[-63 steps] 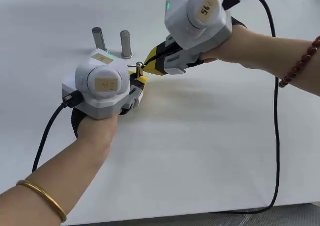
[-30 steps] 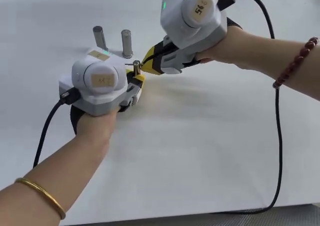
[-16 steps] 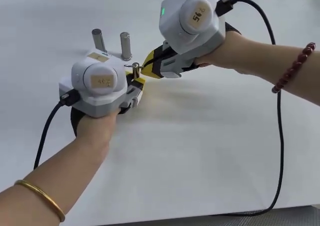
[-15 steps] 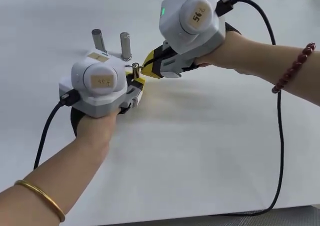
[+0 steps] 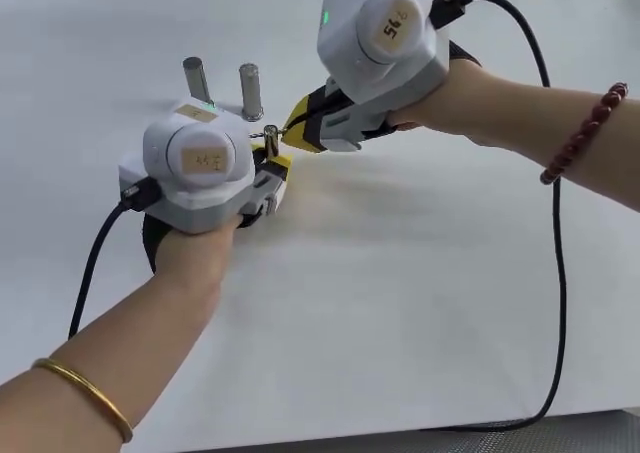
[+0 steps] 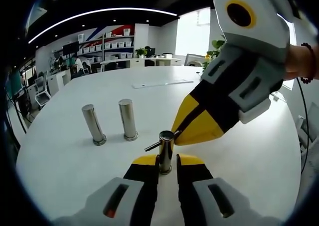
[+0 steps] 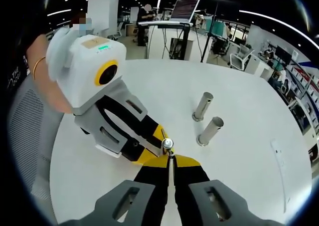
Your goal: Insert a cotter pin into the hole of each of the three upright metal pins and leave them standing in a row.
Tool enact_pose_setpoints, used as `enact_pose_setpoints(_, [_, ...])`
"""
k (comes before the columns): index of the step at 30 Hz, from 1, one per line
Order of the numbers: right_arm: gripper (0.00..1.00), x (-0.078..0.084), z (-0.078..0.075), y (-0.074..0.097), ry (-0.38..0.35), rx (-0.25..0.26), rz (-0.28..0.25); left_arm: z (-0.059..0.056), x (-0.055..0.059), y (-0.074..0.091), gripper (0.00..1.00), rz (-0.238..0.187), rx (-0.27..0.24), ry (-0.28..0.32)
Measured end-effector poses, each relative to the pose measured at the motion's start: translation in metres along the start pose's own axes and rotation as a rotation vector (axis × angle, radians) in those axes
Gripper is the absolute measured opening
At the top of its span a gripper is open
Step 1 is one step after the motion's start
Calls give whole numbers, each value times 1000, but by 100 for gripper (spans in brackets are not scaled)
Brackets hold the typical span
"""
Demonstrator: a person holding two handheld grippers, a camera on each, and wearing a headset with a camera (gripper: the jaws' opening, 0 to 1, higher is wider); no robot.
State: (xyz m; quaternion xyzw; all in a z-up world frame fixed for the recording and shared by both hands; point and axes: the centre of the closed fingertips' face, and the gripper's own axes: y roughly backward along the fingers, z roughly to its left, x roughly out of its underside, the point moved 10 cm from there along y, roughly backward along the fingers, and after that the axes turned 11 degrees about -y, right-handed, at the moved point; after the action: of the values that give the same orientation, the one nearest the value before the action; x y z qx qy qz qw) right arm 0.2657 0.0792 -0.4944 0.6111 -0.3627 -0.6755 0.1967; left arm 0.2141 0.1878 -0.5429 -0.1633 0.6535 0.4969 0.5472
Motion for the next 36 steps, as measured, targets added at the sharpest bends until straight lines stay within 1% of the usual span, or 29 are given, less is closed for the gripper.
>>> enact_pose_setpoints(10, [0, -1, 2, 0, -3, -10, -1, -1, 0, -1, 13, 1, 3, 2])
enact_pose_setpoints(14, [0, 0, 1, 0, -15, -9, -1, -1, -1, 0, 17, 6, 3, 5])
enact_pose_setpoints(21, [6, 0, 2, 0, -31, -5, -9, 0, -3, 2, 21, 0, 0, 4])
enact_pose_setpoints(23, [8, -1, 2, 1, -48, -11, -19, 0, -3, 3, 23, 0, 4, -1])
enact_pose_setpoints(26, [13, -2, 2, 3, -103, -18, -50, 2, -3, 6, 28, -1, 10, -4])
enact_pose_setpoints(29, [17, -5, 1, 6, -180, -18, -115, 3, -3, 9, 32, -3, 15, -17])
enact_pose_setpoints(32, [20, -8, -3, 8, -247, -11, -167, 5, -3, 13, 37, -12, 21, -22])
enact_pose_setpoints(33, [21, -9, -6, 8, -267, -3, -195, 6, -4, 15, 39, -16, 23, -24])
enact_pose_setpoints(34, [22, -10, -4, 10, -281, 3, -211, 6, -4, 17, 42, -24, 24, -27])
enact_pose_setpoints(36, [24, -10, -9, 8, -305, 20, -232, 6, -5, 19, 46, -28, 26, -28])
